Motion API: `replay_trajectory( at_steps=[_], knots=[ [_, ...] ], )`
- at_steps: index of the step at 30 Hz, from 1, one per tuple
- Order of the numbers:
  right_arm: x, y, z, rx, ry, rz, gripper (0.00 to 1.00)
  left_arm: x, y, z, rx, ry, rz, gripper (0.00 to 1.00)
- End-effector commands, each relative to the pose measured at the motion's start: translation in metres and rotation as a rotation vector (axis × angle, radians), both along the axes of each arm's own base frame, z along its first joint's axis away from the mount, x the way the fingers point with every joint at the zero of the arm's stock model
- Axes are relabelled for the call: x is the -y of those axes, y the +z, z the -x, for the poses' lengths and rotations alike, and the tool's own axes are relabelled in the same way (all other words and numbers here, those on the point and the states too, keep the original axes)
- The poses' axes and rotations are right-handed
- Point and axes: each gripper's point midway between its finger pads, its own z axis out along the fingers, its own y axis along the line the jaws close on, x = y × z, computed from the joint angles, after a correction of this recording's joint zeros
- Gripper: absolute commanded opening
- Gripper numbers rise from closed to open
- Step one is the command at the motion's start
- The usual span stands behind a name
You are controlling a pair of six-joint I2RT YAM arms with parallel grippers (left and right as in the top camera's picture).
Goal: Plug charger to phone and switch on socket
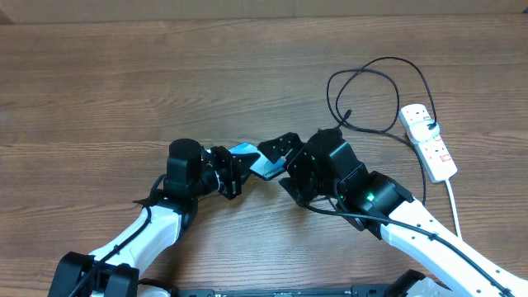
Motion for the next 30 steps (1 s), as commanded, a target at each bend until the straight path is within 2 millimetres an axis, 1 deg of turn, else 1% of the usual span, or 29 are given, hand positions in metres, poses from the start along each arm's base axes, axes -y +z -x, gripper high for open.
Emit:
replay_trajectory(
  at_steps=[1, 5, 9, 13, 15, 19, 21, 27, 30],
  knots=[
    [0.013, -0.001, -0.008, 0.028, -0.067, 0.066, 1.0, -0.003, 0.003, -0.004, 0.162, -0.078, -0.093, 0.04],
    [0.028, -0.012, -0.009, 0.017, -0.116, 0.141, 1.0, -0.003, 0.012, 0.004, 0.192, -0.162, -0.035, 0.04],
    [0.044, -0.019, -0.012, 0.023, -0.17, 0.213, 1.0, -0.002, 0.039, 0.022, 0.219, -0.303, 0.124, 0.04],
    [0.061, -0.027, -0.013, 0.024, -0.223, 0.298, 1.0, -0.005, 0.063, 0.043, 0.266, -0.447, 0.255, 0.04],
    [0.064, -0.028, -0.013, 0.022, -0.229, 0.309, 1.0, -0.006, 0.071, 0.052, 0.279, -0.503, 0.298, 0.04],
    [0.064, -0.028, -0.013, 0.023, -0.229, 0.309, 1.0, -0.007, 0.078, 0.065, 0.273, -0.568, 0.349, 0.04],
    [0.064, -0.028, -0.013, 0.023, -0.229, 0.309, 1.0, -0.007, 0.08, 0.07, 0.24, -0.59, 0.378, 0.04],
    [0.064, -0.028, -0.013, 0.023, -0.229, 0.309, 1.0, -0.007, 0.082, 0.072, 0.183, -0.59, 0.4, 0.04],
    [0.064, -0.028, -0.013, 0.023, -0.229, 0.308, 1.0, -0.007, 0.084, 0.077, 0.139, -0.605, 0.425, 0.04]
  ],
)
